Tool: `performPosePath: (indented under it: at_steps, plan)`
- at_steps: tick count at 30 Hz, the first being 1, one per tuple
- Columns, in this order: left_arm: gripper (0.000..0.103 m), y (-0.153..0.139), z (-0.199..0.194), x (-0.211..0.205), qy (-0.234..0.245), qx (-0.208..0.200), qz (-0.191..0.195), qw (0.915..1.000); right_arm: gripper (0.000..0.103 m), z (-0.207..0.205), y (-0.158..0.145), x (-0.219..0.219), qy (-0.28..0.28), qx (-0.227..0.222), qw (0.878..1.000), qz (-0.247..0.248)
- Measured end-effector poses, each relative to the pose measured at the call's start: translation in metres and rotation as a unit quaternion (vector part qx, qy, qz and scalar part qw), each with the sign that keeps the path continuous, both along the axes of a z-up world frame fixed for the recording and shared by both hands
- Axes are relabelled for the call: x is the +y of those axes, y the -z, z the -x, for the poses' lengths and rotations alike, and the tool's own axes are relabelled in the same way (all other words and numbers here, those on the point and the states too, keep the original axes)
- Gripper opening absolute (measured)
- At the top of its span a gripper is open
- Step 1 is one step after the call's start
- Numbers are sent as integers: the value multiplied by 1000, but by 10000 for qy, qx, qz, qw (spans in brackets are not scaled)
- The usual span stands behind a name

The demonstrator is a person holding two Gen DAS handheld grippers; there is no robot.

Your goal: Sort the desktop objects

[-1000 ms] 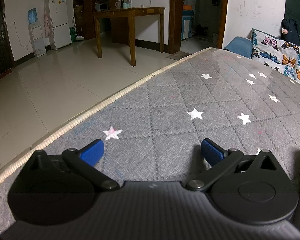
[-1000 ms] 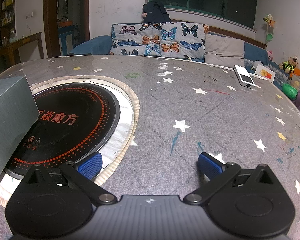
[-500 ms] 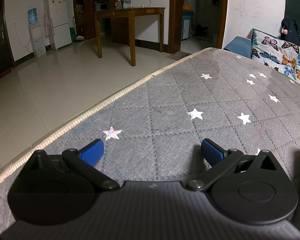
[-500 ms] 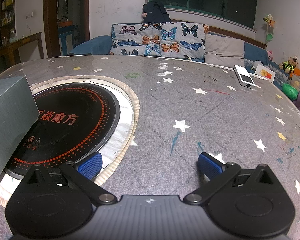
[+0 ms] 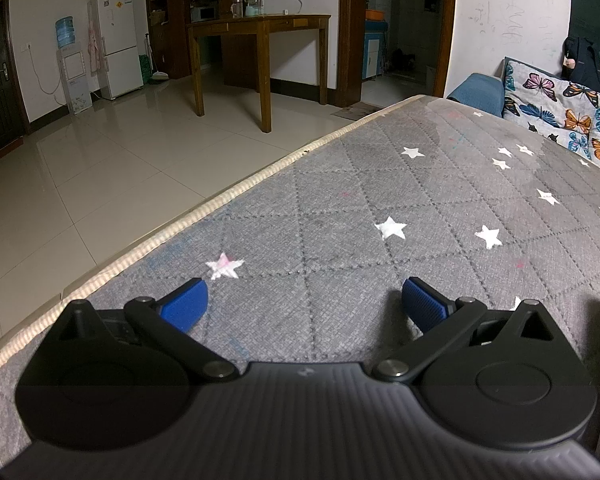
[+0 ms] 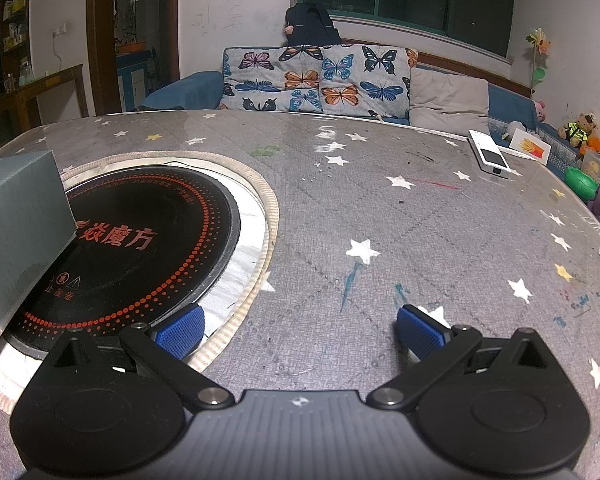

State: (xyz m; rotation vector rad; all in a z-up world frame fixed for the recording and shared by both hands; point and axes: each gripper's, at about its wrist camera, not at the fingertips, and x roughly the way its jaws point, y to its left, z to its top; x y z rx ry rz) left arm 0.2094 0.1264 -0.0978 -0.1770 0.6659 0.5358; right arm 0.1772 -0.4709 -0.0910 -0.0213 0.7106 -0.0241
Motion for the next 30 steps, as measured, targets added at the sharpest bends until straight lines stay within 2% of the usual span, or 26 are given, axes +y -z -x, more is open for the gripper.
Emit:
performPosePath:
  at_steps: [30]
  plan:
    - [103,0,0,0,-1,0,1,10000,103,0,-1,4,-2,1,10000,0]
